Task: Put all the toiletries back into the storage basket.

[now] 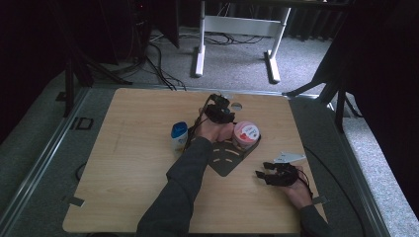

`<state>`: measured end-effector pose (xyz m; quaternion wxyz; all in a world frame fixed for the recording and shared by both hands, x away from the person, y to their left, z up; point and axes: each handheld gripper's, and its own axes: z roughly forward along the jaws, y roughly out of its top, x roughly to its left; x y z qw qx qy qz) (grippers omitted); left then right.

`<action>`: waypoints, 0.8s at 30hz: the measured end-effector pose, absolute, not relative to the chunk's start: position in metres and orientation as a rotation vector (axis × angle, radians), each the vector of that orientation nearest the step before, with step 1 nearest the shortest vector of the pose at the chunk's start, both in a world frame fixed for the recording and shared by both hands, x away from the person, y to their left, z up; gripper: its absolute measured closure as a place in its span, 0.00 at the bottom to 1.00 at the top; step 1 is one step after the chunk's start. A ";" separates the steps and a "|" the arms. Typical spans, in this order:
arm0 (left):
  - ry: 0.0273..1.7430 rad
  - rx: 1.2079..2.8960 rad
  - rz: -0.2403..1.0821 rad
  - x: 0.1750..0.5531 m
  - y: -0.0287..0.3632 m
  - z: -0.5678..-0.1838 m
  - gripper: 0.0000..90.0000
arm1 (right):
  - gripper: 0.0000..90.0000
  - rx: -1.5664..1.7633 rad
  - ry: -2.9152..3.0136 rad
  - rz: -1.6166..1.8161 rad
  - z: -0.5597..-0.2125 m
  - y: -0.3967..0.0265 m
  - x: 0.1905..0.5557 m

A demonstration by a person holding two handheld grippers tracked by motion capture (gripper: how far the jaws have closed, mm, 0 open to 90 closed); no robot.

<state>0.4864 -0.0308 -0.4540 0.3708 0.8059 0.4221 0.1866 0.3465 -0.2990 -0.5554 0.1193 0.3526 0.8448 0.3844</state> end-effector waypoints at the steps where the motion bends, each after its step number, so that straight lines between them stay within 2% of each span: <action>1: 1.082 2.066 0.479 0.486 -0.031 -0.454 0.59 | 0.50 1.031 2.469 1.124 -0.555 -0.299 0.346; 16: 1.078 2.065 0.456 0.488 -0.030 -0.455 0.58 | 0.50 1.034 2.467 1.123 -0.555 -0.299 0.346; 20: 1.086 2.033 0.407 0.488 -0.030 -0.455 0.52 | 0.50 1.033 2.467 1.124 -0.555 -0.299 0.346; 24: 1.067 2.061 0.433 0.485 -0.034 -0.455 0.43 | 0.50 1.034 2.468 1.126 -0.555 -0.299 0.346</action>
